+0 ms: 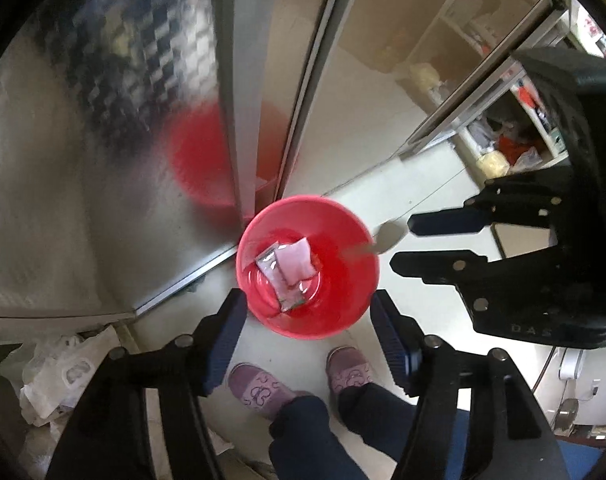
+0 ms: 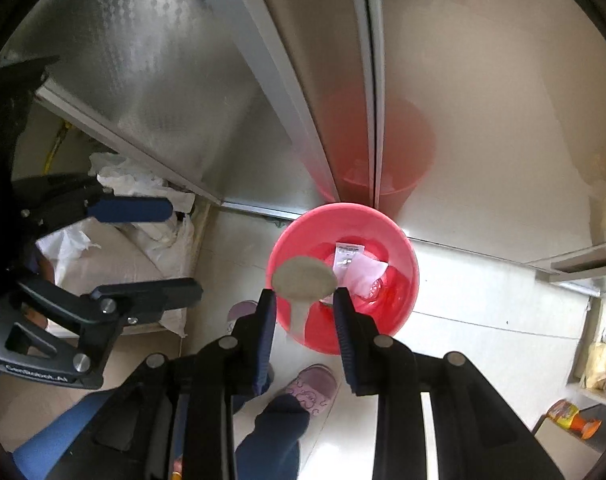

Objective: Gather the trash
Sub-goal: 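Open the right tool to drop the white scoop into the red bin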

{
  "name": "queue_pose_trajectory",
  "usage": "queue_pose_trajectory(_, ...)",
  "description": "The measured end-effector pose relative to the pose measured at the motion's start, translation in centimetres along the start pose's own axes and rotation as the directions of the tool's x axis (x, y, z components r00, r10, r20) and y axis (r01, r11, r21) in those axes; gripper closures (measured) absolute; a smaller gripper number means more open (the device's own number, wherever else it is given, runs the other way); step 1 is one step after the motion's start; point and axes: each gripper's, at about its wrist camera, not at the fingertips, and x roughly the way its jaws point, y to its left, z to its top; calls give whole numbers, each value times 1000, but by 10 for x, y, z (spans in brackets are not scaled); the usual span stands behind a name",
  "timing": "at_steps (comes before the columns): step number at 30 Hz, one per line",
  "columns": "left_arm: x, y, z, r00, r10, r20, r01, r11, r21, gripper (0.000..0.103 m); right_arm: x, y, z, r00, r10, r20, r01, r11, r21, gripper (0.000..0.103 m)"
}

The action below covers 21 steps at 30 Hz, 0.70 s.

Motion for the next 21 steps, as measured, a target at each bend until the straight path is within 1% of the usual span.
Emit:
queue_pose_trajectory(2, 1, 1, -2, 1000, 10, -5, -10, 1000, 8, 41, 1, 2, 1, 1000, -12, -12, 12, 1000, -23, 67)
queue_pose_trajectory(3, 0, 1, -3, 1000, 16, -1, -16, 1000, 6, 41, 2, 3, 2, 1000, -10, -11, 9, 1000, -24, 58)
queue_pose_trajectory(4, -1, 3, -4, 1000, 14, 9, -14, 1000, 7, 41, -1, -1, 0, 1000, -10, -8, 10, 1000, -22, 54)
queue_pose_trajectory(5, -3, 4, -5, 1000, 6, 22, -6, 1000, 10, 39, -2, 0, 1, 1000, -10, -3, 10, 1000, -23, 47)
queue_pose_trajectory(6, -5, 5, -7, 1000, 0, 30, 0, 1000, 10, 30, -2, 1, 1, 1000, -11, 0, 11, 999, -29, 41)
queue_pose_trajectory(7, -6, 7, -8, 1000, -2, 31, 2, 1000, 8, 25, -3, 2, 2, 1000, -19, 2, 19, 999, -37, 36)
queue_pose_trajectory(8, -8, 8, -10, 1000, -2, 27, 2, 1000, 5, 23, -4, 2, 1, 1000, -24, 3, 24, 999, -47, 34)
queue_pose_trajectory(9, -10, 9, -11, 1000, -2, 23, 2, 1000, 3, 21, -6, 1, 0, 999, -32, 3, 33, 998, -55, 28)
queue_pose_trajectory(10, -14, 9, -11, 1000, -1, 20, 1, 1000, 0, 20, -9, -2, 0, 999, -39, 4, 39, 998, -51, 21)
queue_pose_trajectory(12, -24, 9, -12, 1000, -2, 22, 2, 1000, -7, 19, -17, -5, -2, 1000, -26, 8, 26, 999, -24, 14)
queue_pose_trajectory(13, -31, 8, -12, 1000, -3, 25, 3, 1000, -10, 19, -17, -7, -2, 1000, -25, 10, 26, 1000, -17, 12)
queue_pose_trajectory(15, -47, 2, -9, 999, 8, 39, -8, 1000, 0, 18, -33, -7, -3, 999, -33, 16, 33, 999, -14, 11)
queue_pose_trajectory(17, -74, -11, -9, 997, 28, 72, -30, 999, 31, 13, -50, -3, -3, 999, -37, 21, 37, 999, -25, 11)
queue_pose_trajectory(19, -100, -20, -8, 995, 18, 94, -21, 999, 36, 11, -69, 3, 0, 999, -40, 29, 41, 998, -47, 8)
queue_pose_trajectory(21, -127, -28, -5, 995, 0, 104, -2, 1000, 22, 8, -100, 10, 2, 998, -47, 51, 51, 996, -74, 8)
